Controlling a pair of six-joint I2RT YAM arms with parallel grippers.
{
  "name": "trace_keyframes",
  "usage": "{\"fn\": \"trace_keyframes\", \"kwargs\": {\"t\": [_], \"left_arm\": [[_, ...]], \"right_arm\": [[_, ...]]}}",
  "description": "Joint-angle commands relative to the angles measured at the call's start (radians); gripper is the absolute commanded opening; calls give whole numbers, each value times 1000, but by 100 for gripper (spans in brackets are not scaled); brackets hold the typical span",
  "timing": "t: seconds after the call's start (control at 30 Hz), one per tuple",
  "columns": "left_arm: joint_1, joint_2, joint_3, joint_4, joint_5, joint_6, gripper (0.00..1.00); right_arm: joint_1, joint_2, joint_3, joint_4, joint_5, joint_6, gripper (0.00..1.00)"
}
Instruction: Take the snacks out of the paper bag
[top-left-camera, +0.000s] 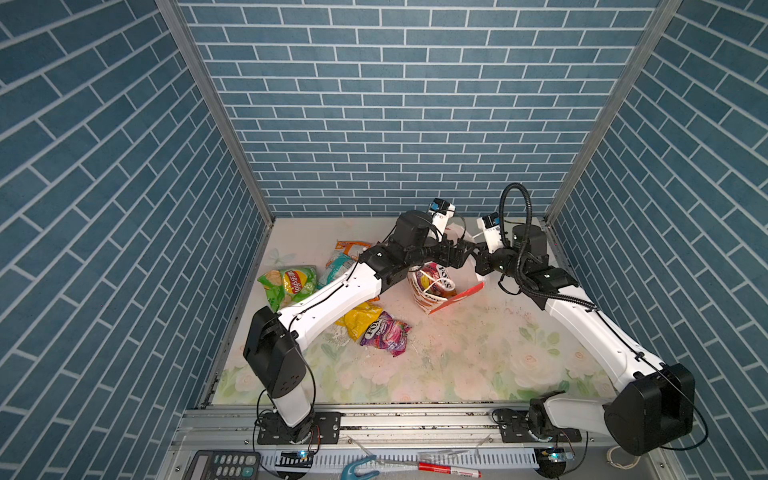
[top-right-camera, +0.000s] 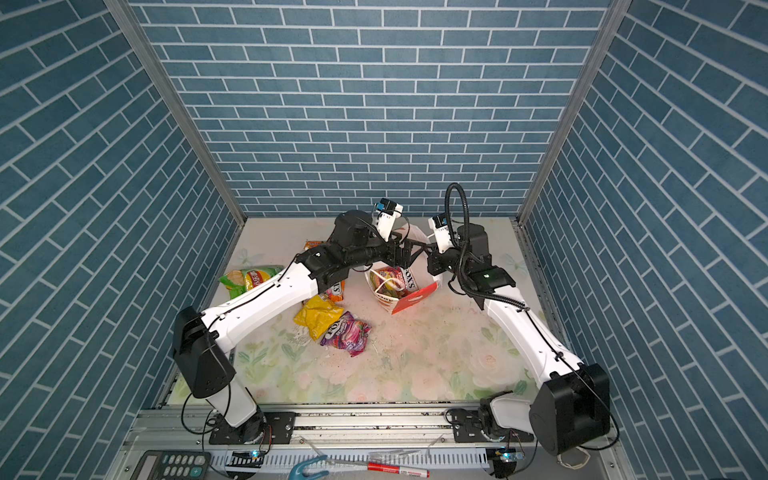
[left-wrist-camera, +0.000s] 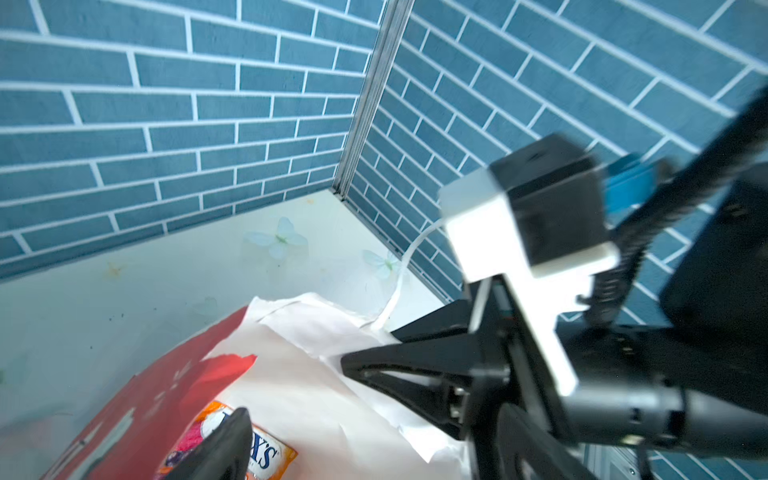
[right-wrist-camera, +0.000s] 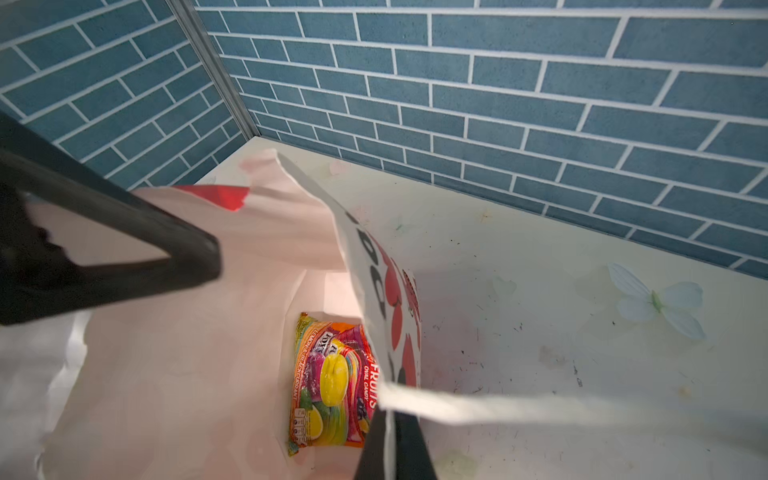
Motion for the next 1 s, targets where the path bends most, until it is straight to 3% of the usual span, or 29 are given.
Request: {"fn": "trace_keyframes", "kwargs": {"t": [0.0, 0.13, 0.4, 0.63, 0.97], "left_arm": [[0, -7, 28, -95, 26, 34, 94], [2, -39, 57, -160, 14, 60, 96], [12, -97, 154, -405, -161, 201, 98], [32, -53, 268, -589, -156, 252, 100], [103, 41, 285, -618, -119, 288, 91]], "right_arm": [[-1, -21, 7, 25, 19, -7, 0], [-1, -34, 7, 18, 20, -7, 0], [-2, -29, 35, -29, 9, -11, 0], [-1, -38, 29, -24, 6, -11, 0], [0, -42, 35, -32, -13, -13, 0]]}}
